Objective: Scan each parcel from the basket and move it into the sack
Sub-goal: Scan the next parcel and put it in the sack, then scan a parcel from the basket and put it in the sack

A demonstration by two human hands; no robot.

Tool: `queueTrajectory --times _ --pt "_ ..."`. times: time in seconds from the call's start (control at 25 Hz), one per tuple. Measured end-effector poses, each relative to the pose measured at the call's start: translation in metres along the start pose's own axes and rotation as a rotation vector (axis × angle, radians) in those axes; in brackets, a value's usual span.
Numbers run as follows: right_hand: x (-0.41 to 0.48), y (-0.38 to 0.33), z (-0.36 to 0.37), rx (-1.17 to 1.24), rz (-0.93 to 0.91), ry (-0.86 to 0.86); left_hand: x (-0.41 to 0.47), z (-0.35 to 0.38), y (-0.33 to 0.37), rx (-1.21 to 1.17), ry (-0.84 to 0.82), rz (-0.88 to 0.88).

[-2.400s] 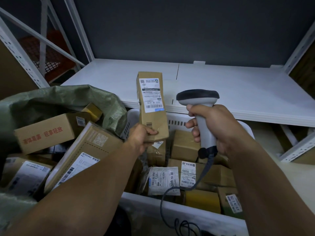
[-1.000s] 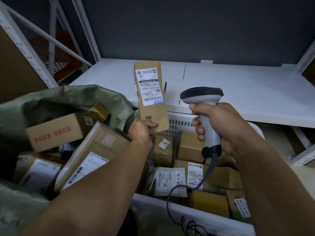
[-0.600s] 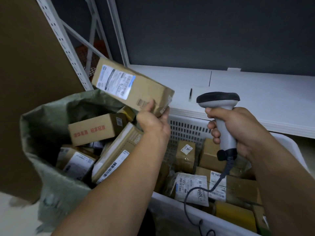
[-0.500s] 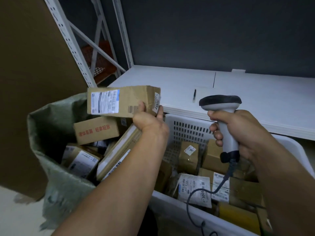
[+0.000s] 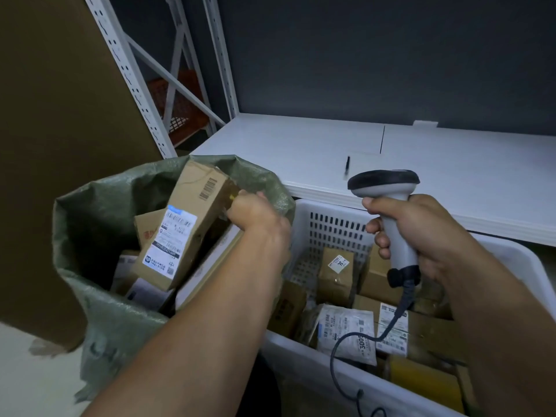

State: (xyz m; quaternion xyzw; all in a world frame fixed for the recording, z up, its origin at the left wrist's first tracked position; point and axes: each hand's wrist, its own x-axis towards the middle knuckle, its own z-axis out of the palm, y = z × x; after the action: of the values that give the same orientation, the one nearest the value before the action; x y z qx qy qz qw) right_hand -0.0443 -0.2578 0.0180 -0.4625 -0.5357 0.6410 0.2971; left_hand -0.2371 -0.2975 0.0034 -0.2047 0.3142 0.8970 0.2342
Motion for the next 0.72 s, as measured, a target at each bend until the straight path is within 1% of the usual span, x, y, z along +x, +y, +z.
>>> queueTrajectory --times 0.04,0.2,0.24,0.36,0.44,0.6,0.72 --pt "0.0 0.0 0.0 0.002 0.0 -0.002 0.003 -0.001 -0.004 0.032 -0.028 0.01" --pt "0.001 0.002 -0.005 0.005 0.004 0.004 0.025 -0.006 -0.027 0.166 -0.277 0.02" --pt "0.002 0.003 -0.008 0.009 0.008 0.01 0.022 -0.007 -0.031 0.251 -0.302 0.017" --pt "0.003 0.005 -0.015 0.012 0.03 0.017 0.002 -0.013 -0.048 0.451 -0.311 -0.016" --pt "0.001 0.006 -0.021 0.003 0.047 0.028 -0.01 -0.019 -0.066 0.607 -0.366 -0.138" --pt "-0.006 0.011 -0.037 -0.023 0.083 0.072 -0.018 -0.04 -0.107 1.047 -0.46 -0.346" --pt "-0.011 0.017 -0.057 -0.064 0.101 0.112 -0.022 -0.054 -0.136 1.167 -0.492 -0.437"
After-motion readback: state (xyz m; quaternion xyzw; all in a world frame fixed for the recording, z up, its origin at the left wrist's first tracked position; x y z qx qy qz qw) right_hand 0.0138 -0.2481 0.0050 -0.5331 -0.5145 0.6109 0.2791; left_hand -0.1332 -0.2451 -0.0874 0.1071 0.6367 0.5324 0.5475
